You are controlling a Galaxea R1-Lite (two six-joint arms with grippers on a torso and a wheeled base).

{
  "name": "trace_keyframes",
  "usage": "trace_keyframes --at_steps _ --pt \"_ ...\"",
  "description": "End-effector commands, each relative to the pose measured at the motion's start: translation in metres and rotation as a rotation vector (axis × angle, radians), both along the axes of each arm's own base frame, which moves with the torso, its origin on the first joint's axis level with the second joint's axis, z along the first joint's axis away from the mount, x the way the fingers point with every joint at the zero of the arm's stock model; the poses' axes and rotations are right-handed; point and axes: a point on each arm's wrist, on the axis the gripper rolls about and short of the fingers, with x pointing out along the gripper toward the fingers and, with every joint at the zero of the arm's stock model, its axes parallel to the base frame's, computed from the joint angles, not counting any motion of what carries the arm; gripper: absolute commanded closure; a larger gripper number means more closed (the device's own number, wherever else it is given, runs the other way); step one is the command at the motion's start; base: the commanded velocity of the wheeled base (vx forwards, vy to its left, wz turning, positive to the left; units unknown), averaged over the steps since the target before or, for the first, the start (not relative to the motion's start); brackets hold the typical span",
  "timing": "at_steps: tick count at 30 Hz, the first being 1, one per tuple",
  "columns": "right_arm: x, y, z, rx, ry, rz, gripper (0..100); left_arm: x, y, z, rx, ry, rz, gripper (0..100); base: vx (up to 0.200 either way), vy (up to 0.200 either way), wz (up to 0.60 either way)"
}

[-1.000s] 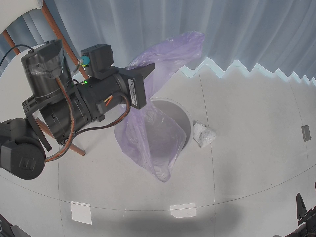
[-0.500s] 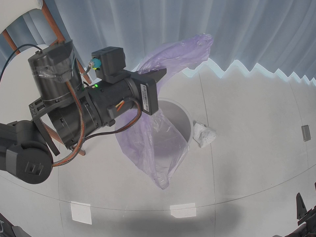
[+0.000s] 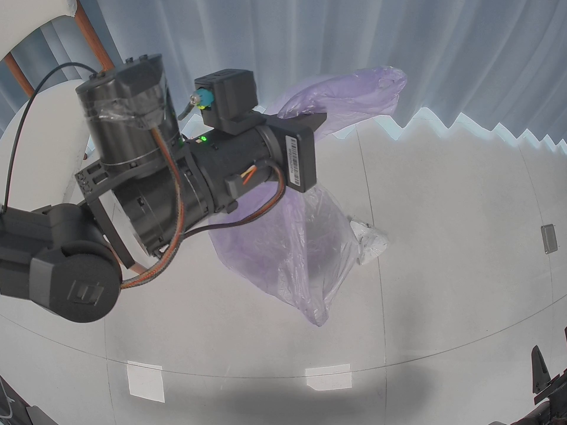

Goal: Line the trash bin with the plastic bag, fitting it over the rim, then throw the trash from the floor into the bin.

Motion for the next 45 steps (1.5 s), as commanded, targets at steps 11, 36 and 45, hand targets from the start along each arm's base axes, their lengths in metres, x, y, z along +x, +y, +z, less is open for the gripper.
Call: trace_keyframes --at_steps 11,36,45 --pt "0.000 0.000 -0.005 0.000 -0.001 0.000 0 -0.001 -0.013 -0.002 -0.012 0.012 -0.032 100 0.000 0.000 0.00" --pt "0.000 0.000 -0.005 0.000 -0.001 0.000 0 0.040 -0.016 -0.036 0.011 0.094 -0.015 100 0.000 0.000 0.00" --pt "0.000 0.000 -0.005 0.000 -0.001 0.000 0 0.046 -0.040 -0.065 -0.003 0.099 -0.051 100 0.000 0.000 0.00"
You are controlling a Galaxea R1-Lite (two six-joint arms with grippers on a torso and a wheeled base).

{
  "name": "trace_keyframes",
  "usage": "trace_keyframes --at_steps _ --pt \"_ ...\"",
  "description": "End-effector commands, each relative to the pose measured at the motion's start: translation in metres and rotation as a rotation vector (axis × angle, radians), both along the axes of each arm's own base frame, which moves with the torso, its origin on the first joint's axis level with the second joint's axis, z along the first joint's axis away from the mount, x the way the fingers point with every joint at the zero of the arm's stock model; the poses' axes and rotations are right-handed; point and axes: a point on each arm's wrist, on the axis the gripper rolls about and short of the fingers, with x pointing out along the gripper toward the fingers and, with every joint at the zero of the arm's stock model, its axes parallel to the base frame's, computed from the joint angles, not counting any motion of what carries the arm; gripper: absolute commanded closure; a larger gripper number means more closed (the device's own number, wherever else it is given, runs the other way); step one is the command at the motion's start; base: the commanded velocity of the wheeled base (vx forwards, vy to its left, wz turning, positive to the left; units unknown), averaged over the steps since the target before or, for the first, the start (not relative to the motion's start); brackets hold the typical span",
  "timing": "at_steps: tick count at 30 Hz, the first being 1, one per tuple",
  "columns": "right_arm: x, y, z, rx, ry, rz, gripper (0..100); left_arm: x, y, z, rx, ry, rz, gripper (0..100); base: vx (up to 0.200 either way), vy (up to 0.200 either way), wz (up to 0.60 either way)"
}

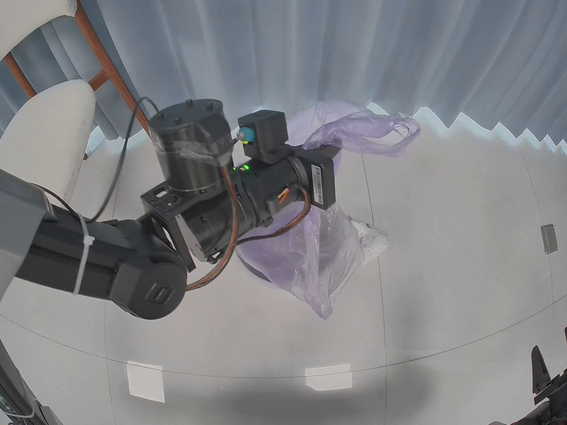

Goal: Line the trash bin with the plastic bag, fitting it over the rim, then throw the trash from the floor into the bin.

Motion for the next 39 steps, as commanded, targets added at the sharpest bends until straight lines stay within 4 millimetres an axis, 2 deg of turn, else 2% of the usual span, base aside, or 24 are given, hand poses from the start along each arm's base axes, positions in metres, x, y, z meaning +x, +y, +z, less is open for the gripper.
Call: trace_keyframes --at_steps 1,6,13,17,21,28,32,39 --pt "0.000 0.000 -0.005 0.000 -0.001 0.000 0 0.000 -0.018 -0.022 0.020 0.024 -0.032 100 0.000 0.000 0.00" --pt "0.000 0.000 -0.005 0.000 0.001 0.000 0 -0.013 -0.027 -0.020 0.003 0.011 -0.061 100 0.000 0.000 0.00" --pt "0.000 0.000 -0.005 0.000 -0.001 0.000 0 -0.043 -0.028 -0.038 0.022 0.028 -0.098 100 0.000 0.000 0.00" --pt "0.000 0.000 -0.005 0.000 0.001 0.000 0 -0.060 -0.028 -0.057 0.046 0.045 -0.129 100 0.000 0.000 0.00" --pt "0.000 0.000 -0.005 0.000 -0.001 0.000 0 -0.069 -0.028 -0.068 0.039 0.034 -0.152 100 0.000 0.000 0.00" --pt "0.000 0.000 -0.005 0.000 -0.001 0.000 0 -0.079 -0.025 -0.070 0.041 0.039 -0.165 100 0.000 0.000 0.00" --pt "0.000 0.000 -0.005 0.000 -0.001 0.000 0 -0.086 -0.018 -0.065 0.033 0.037 -0.151 100 0.000 0.000 0.00" --pt "0.000 0.000 -0.005 0.000 -0.001 0.000 0 -0.109 0.012 -0.064 0.053 0.061 -0.127 100 0.000 0.000 0.00"
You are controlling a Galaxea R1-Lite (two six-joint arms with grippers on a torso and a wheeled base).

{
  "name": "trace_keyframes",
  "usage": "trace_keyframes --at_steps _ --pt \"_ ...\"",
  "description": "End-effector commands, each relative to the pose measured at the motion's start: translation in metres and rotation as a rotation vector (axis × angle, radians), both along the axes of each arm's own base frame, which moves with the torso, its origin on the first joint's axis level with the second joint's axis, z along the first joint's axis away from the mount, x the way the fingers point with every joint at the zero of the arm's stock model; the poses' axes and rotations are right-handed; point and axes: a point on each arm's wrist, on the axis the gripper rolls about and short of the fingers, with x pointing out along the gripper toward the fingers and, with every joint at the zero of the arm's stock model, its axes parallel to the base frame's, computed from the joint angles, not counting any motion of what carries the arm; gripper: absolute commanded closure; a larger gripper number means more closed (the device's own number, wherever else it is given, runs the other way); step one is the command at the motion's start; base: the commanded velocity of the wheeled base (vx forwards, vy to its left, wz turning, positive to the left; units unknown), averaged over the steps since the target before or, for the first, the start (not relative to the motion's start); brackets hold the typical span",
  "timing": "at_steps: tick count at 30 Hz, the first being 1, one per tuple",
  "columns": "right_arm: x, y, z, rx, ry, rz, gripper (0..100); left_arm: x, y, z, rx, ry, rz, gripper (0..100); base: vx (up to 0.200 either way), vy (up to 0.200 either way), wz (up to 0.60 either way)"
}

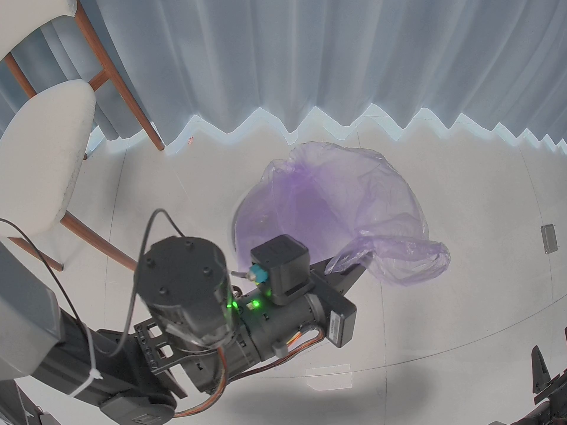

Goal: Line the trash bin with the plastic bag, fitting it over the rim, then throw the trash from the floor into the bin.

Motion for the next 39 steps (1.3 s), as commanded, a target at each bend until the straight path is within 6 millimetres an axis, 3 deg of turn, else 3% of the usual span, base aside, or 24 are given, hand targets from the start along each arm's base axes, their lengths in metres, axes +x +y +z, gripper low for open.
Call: trace_keyframes --at_steps 1,8,16,21,24,29,34,39 --pt "0.000 0.000 -0.005 0.000 -0.001 0.000 0 -0.019 0.024 0.005 0.001 0.006 0.008 100 0.000 0.000 0.00" --pt "0.000 0.000 -0.005 0.000 -0.001 0.000 0 -0.040 0.035 0.011 -0.008 -0.002 -0.027 100 0.000 0.000 0.00" --pt "0.000 0.000 -0.005 0.000 -0.001 0.000 0 -0.051 0.049 0.027 -0.052 -0.035 -0.032 100 0.000 0.000 0.00" --pt "0.000 0.000 -0.005 0.000 -0.001 0.000 0 -0.057 0.055 0.011 0.001 0.001 -0.039 100 0.000 0.000 0.00" --pt "0.000 0.000 -0.005 0.000 -0.001 0.000 0 -0.056 0.055 0.012 -0.001 -0.003 -0.038 100 0.000 0.000 0.00" --pt "0.000 0.000 -0.005 0.000 -0.001 0.000 0 -0.048 0.053 0.021 -0.030 -0.024 -0.015 100 0.000 0.000 0.00" --pt "0.000 0.000 -0.005 0.000 -0.001 0.000 0 -0.011 0.054 0.031 -0.065 -0.054 0.085 100 0.000 0.000 0.00" --pt "0.000 0.000 -0.005 0.000 -0.001 0.000 0 0.014 0.049 0.040 -0.093 -0.080 0.100 100 0.000 0.000 0.00"
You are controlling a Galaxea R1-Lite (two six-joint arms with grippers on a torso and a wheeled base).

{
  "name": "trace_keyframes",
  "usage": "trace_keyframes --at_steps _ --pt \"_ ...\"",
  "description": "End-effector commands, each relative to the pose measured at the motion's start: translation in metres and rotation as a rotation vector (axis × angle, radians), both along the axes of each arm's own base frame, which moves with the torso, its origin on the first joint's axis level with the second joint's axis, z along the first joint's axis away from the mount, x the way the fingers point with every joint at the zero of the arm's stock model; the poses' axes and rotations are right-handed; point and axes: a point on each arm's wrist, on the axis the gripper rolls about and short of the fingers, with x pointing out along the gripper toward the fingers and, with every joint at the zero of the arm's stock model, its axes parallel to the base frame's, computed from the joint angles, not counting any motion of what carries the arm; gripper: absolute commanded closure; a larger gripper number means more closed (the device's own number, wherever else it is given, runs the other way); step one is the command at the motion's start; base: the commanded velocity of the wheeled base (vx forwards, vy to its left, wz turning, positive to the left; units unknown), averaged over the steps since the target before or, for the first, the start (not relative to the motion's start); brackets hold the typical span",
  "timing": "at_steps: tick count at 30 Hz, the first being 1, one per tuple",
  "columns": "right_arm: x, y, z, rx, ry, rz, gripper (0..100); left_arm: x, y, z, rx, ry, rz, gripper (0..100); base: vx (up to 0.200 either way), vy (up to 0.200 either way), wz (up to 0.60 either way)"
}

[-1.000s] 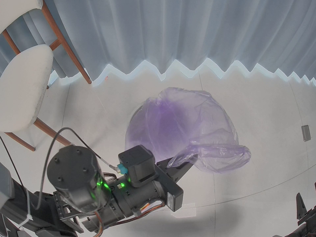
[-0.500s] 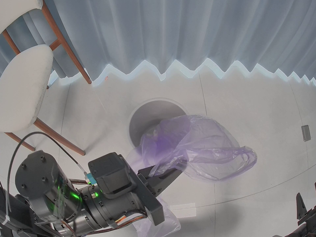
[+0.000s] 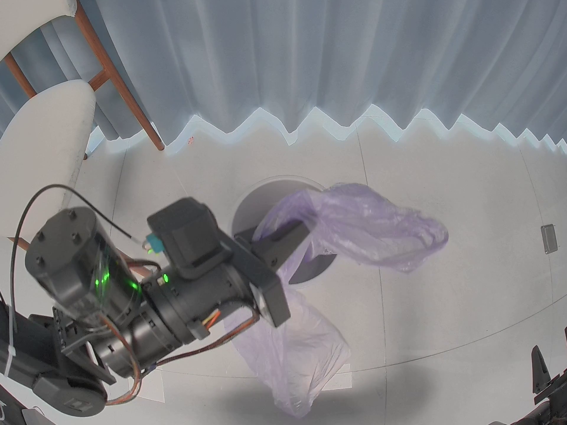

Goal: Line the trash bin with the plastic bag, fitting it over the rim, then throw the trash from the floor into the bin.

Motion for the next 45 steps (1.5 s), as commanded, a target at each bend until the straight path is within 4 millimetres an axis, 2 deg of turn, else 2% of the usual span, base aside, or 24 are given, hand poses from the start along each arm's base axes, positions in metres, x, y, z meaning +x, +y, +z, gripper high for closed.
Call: trace_keyframes --at_steps 1,8,15,21,24,25,30,33,45 --pt "0.000 0.000 -0.005 0.000 0.001 0.000 0 0.033 -0.009 0.004 -0.016 -0.017 0.037 100 0.000 0.000 0.00" --pt "0.000 0.000 -0.005 0.000 -0.001 0.000 0 0.071 -0.017 0.007 -0.041 -0.048 0.080 100 0.000 0.000 0.00" --pt "0.000 0.000 -0.005 0.000 0.001 0.000 0 0.078 -0.011 0.010 -0.083 -0.066 0.099 100 0.000 0.000 0.00" --pt "0.000 0.000 -0.005 0.000 -0.001 0.000 0 0.095 0.004 0.018 -0.226 -0.140 0.145 100 0.000 0.000 0.00" --pt "0.000 0.000 -0.005 0.000 -0.001 0.000 0 0.097 0.006 0.019 -0.236 -0.138 0.146 100 0.000 0.000 0.00" --pt "0.000 0.000 -0.005 0.000 -0.001 0.000 0 0.100 0.003 0.027 -0.267 -0.149 0.139 100 0.000 0.000 0.00" --pt "0.000 0.000 -0.005 0.000 0.001 0.000 0 0.113 -0.003 0.009 -0.254 -0.112 0.147 100 0.000 0.000 0.00" --pt "0.000 0.000 -0.005 0.000 -0.001 0.000 0 0.114 -0.003 0.006 -0.260 -0.111 0.145 100 0.000 0.000 0.00" --pt "0.000 0.000 -0.005 0.000 -0.001 0.000 0 0.112 0.003 0.015 -0.284 -0.160 0.118 100 0.000 0.000 0.00"
